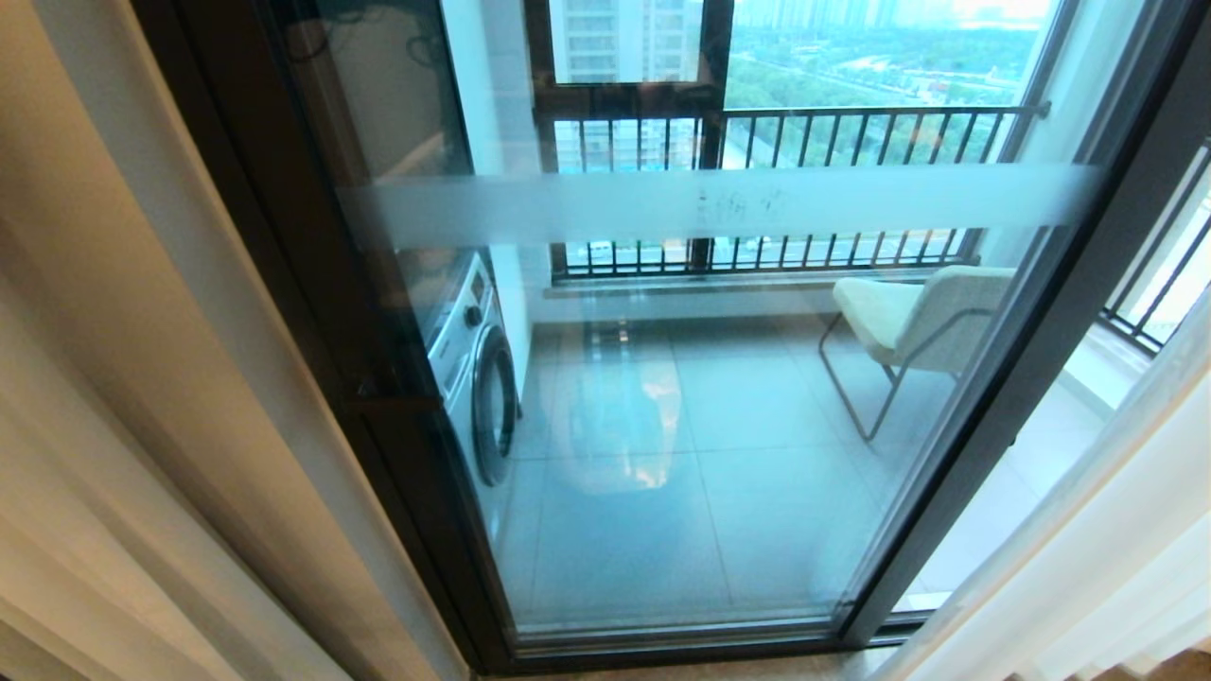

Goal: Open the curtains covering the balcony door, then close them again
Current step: Close the inner curtains on both sides

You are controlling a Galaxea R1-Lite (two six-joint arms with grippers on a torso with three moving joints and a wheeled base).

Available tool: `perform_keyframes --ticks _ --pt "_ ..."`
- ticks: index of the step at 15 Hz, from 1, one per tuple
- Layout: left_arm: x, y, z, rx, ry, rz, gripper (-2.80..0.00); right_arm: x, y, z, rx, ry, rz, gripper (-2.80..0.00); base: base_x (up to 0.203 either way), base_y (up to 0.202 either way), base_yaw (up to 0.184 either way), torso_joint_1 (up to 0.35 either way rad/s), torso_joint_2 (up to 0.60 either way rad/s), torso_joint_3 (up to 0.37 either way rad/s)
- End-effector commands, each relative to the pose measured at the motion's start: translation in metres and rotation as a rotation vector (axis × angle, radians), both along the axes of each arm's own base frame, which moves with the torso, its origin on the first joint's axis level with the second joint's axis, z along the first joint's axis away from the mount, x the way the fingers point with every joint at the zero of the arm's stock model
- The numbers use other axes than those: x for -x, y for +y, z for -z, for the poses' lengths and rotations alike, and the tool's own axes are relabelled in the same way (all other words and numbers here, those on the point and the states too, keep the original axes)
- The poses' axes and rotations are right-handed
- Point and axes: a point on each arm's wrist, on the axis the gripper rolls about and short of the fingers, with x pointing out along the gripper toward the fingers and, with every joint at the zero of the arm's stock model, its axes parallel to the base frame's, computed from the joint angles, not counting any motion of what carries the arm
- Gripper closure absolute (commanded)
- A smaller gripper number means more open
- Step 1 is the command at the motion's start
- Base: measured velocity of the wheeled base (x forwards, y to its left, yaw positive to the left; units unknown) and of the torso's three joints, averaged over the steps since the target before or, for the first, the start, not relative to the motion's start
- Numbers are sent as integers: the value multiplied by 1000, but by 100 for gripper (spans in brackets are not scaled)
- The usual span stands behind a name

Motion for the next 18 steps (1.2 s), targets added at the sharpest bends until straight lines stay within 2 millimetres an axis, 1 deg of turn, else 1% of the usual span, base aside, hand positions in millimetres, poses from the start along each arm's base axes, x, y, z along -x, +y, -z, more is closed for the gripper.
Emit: perform_keyframes --ticks 1,6,13,15,18 --pt "-17 12 2 14 11 47 -280 0 0 0 2 2 -1 0 0 0 0 0 0 0" --pt "-35 25 1 21 11 106 -280 0 0 0 0 2 -1 0 0 0 0 0 0 0" --pt "-55 46 1 -4 31 80 -280 0 0 0 0 2 -1 0 0 0 0 0 0 0" --pt "-59 50 0 -10 27 72 -280 0 0 0 2 2 -1 0 0 0 0 0 0 0" --pt "-61 52 2 -7 34 71 -280 0 0 0 2 2 -1 0 0 0 0 0 0 0"
